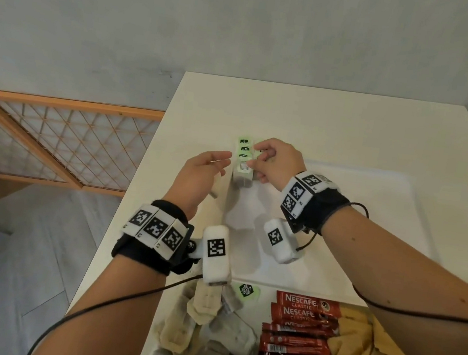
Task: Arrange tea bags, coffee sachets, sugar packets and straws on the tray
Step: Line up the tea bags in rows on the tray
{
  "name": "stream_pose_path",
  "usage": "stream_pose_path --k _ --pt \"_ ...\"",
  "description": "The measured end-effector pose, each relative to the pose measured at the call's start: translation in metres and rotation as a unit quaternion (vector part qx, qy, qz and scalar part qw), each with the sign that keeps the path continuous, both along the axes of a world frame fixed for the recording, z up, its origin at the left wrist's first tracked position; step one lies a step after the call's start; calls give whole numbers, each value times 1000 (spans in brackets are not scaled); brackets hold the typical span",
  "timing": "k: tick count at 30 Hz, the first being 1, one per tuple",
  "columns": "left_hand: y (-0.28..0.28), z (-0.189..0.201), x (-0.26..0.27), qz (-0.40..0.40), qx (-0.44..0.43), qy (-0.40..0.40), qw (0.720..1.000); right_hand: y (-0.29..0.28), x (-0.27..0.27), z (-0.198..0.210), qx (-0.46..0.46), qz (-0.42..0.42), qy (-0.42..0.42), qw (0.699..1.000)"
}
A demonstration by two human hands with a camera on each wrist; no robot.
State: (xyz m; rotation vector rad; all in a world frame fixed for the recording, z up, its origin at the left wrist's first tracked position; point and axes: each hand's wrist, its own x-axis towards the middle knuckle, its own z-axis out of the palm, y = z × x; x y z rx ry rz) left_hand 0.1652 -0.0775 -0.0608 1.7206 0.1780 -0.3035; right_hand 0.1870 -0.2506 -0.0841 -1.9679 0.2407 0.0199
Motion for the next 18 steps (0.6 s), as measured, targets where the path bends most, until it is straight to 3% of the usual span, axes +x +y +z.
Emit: stream_pose_path --k 3,10,13,18 --pt "-7 4 -6 -42 -11 -17 999 -6 -18 9 8 4 3 1000" --pt "-35 15 -24 -146 -43 -21 988 -11 -63 25 100 109 46 988" --pt "-44 17 -31 -140 -35 -24 989 -19 -70 25 112 74 38 990" --pt "-54 7 -42 -91 86 -80 989 -34 -72 24 97 -11 33 995"
